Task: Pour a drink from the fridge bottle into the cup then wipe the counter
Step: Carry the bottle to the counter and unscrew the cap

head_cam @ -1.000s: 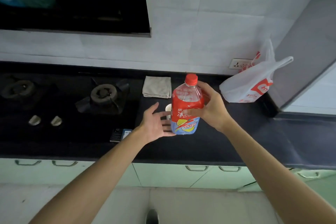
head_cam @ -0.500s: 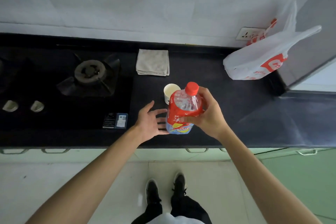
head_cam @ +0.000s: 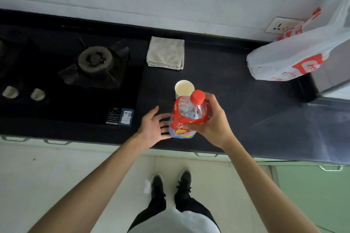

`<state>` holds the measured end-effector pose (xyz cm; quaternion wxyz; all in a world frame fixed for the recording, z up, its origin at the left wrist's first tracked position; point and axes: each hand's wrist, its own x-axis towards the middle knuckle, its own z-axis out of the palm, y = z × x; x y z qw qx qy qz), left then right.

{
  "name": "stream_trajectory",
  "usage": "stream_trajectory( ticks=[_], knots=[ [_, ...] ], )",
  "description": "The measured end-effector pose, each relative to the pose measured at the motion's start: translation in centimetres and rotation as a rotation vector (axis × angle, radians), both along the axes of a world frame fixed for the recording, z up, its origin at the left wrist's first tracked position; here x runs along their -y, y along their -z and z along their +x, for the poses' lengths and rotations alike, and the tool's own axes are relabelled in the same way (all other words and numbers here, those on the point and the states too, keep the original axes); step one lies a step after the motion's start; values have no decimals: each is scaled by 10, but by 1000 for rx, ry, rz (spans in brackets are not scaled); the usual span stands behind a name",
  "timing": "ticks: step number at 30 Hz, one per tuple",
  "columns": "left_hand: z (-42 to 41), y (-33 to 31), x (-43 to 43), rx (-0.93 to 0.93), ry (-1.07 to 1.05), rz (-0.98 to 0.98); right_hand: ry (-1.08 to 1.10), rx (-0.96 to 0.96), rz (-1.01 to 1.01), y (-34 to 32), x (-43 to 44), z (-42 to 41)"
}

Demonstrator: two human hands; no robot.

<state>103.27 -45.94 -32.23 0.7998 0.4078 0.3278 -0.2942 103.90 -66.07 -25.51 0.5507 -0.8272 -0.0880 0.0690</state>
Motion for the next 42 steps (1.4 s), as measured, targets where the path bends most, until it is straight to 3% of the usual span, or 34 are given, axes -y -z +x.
stream_trajectory(
  ticks=[10,25,35,42],
  knots=[
    [-5,2,-8,128,79,182,26,12,-46,16,2,3],
    [-23,-4,2,544,579,573,12,27,-79,27,-2,-2],
    [-15,-5,14,811,512,781,-47,1,-119,28,-3,0],
    [2,-34,20,1041,520,845,-267,2,-275,-7,13,13]
  ],
)
